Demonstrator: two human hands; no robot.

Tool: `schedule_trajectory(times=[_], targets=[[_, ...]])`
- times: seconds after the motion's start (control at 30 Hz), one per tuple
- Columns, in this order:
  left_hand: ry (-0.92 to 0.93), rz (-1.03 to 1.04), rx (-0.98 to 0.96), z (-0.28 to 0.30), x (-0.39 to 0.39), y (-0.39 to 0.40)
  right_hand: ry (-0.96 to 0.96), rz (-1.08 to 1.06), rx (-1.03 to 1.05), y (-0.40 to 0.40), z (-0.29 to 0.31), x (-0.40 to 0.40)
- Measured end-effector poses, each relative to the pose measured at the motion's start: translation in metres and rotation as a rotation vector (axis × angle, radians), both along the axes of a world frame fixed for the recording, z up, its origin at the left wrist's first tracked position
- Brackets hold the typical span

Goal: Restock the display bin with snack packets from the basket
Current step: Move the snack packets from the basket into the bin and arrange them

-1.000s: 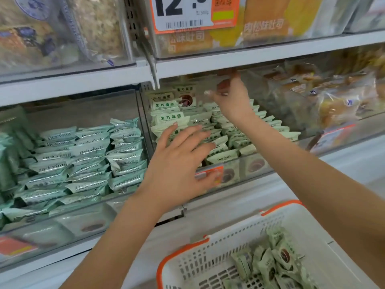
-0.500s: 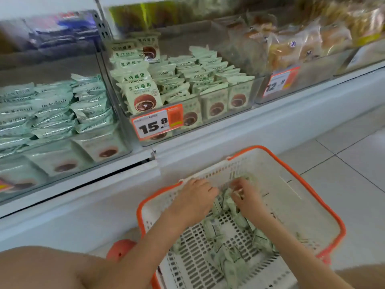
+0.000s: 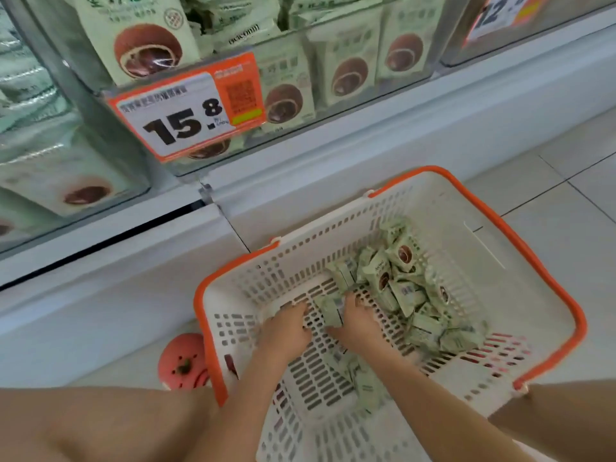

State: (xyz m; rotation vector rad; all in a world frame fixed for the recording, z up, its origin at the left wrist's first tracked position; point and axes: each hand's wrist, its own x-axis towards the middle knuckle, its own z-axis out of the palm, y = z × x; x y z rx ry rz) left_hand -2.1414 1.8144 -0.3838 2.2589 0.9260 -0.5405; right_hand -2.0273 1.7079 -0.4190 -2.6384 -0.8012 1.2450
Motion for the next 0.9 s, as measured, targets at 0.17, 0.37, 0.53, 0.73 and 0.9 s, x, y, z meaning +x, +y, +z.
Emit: schedule_trajectory(times=[0.17,0.37,0.53,0.73,0.9], targets=[[0.042,0.04,-0.083,-0.016,-0.009,-0.001,-0.091,0.0,-0.094,0.017,-0.022,-0.019],[0.065,0.042,-0.172,-0.02,-0.022,0.002,-0.011,-0.136,0.009,0.013,-0.02,-0.018],[-0.009,-0.003,-0.132,0.014,-0.007,0.003,0.482,-0.721,0.362,-0.001,0.032,0.009],[-0.302,-0.017,-0.11,0.091,0.022,-0.006,0.815,-0.9,0.477,-0.012,0.114,0.029],[-0.484,-0.001,-0.099,0.156,0.02,-0.017,0.789,-0.851,0.643,-0.021,0.175,0.026]])
